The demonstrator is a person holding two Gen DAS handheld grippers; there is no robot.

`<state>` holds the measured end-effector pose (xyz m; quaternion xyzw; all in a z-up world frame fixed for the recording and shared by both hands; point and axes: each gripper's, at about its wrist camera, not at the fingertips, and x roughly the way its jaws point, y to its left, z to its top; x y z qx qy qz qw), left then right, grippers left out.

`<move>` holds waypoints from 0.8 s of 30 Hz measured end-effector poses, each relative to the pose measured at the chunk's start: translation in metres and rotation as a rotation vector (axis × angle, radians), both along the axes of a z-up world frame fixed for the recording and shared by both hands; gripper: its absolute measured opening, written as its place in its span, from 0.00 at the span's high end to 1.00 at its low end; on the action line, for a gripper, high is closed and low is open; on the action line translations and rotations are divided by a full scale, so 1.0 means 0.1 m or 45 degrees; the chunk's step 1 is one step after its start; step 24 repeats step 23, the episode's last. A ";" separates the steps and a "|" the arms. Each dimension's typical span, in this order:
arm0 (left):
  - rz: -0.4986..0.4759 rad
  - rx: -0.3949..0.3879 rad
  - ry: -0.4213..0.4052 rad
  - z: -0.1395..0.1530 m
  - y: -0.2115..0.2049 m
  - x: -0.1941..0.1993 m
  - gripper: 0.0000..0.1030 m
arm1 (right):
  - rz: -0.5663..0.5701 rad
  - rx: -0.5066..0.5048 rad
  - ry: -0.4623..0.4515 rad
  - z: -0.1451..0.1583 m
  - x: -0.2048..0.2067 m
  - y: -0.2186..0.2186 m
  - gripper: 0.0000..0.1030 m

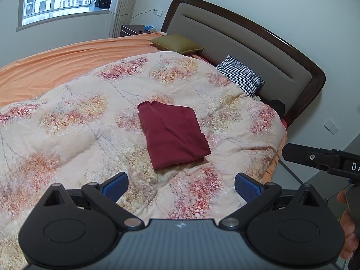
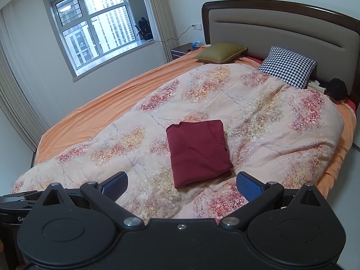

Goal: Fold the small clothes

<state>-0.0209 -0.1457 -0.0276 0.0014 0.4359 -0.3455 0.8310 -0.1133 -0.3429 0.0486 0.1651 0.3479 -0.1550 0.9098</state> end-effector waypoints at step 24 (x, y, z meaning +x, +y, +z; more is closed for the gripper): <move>0.026 -0.033 -0.101 0.06 0.02 -0.08 0.00 | -0.007 -0.008 -0.003 0.03 -0.02 -0.05 0.01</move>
